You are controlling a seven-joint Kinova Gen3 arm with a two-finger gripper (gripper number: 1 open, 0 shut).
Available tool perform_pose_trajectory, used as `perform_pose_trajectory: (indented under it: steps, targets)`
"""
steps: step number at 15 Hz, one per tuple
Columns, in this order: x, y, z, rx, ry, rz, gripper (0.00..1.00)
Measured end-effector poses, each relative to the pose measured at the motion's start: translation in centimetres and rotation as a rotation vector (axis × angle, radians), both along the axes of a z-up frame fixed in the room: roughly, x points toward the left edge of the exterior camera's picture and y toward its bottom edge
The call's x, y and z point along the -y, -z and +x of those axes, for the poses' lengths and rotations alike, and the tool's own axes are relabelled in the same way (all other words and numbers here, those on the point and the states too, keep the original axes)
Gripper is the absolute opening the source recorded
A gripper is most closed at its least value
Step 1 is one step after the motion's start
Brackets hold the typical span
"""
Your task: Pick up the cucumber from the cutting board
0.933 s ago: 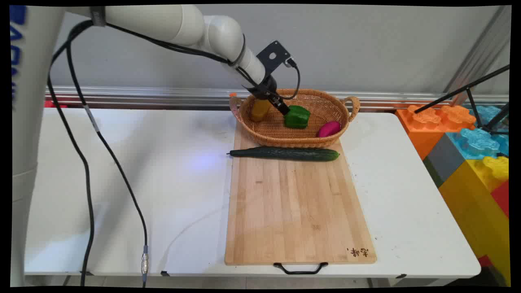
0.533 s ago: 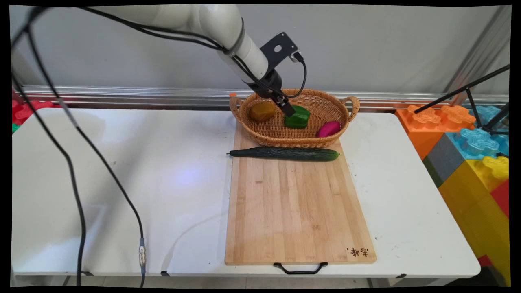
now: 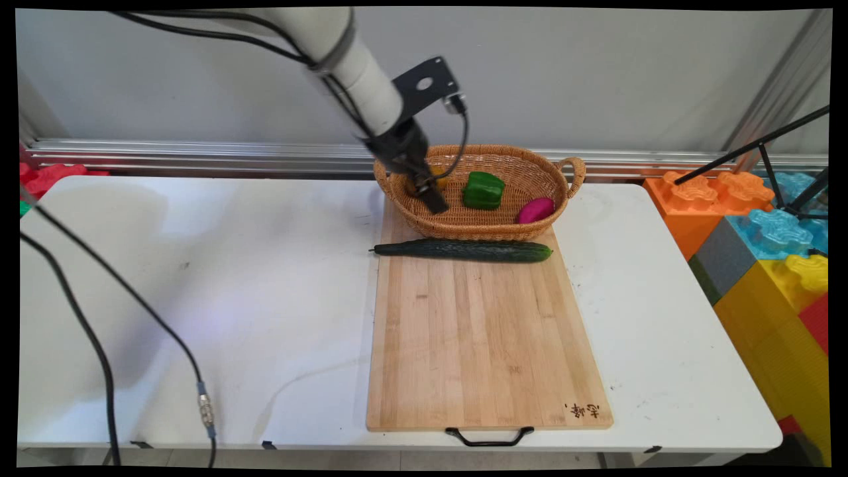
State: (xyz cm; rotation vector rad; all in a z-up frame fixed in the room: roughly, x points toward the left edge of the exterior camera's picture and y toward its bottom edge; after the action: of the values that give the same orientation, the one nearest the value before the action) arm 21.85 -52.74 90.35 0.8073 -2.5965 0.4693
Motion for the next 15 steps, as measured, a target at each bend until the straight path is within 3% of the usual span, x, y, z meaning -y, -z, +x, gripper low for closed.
perform_pose_trajectory:
  steps: [7,15]
  targets:
    - [-3.3,1.7,3.5,0.051,0.051,0.058,1.0]
    - [-3.4,7.0,5.3,0.033,0.074,0.061,1.0]
